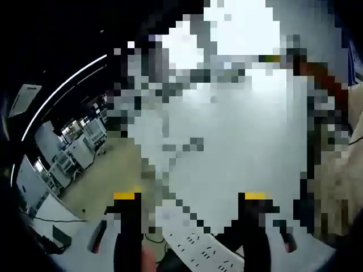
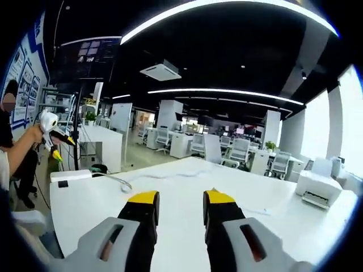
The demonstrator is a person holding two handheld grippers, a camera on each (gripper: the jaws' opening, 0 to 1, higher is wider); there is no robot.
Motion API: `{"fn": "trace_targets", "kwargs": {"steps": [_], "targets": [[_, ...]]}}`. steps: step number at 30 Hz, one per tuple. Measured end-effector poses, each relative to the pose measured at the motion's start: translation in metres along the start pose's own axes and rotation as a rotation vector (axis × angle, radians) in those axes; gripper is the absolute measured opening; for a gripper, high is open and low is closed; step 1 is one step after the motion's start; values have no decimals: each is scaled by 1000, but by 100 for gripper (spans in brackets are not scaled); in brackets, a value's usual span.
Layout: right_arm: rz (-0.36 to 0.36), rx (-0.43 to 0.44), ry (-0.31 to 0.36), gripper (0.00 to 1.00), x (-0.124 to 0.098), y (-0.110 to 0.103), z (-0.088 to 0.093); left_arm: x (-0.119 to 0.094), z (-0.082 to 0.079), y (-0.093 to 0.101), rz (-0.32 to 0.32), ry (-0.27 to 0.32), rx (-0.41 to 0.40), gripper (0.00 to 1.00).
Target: Pick up the power strip scattered on the table, fix it on the side mounting bracket of the table, and press the switch
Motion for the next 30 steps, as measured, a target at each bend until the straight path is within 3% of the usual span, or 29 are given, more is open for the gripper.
{"fn": "trace_targets", "kwargs": {"steps": [4,8,10,13,16,21,30], "targets": [[3,2,-13,33,-6,2,8,10,-4,14,-17,70,11,75],[14,8,6,37,-14,2,13,15,-14,25,-37,181,-6,77],[20,18,21,38,-18,3,14,14,-19,30,-34,254,-33,77],[27,26,35,40,-22,5,15,11,-24,35,-51,291,-38,81],[36,40,51,42,-29,5,17,8,-30,39,-77,363,-63,81],[46,49,74,44,-40,0,22,6,-34,51,-148,386,-36,80],[66,49,80,45,-55,-1,34,9,-37,72,-144,445,-102,80]]}}
Point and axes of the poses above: the point that each gripper's makers call its tool centre point, and the gripper's own axes: x roughly forward along the fingers, y roughly to its right, z roughly out of its underside, the point moved 10 cm from there along -x, roughly backward along the fingers, and after that the axes turned 3 degrees about -x, right-handed, at the moved point
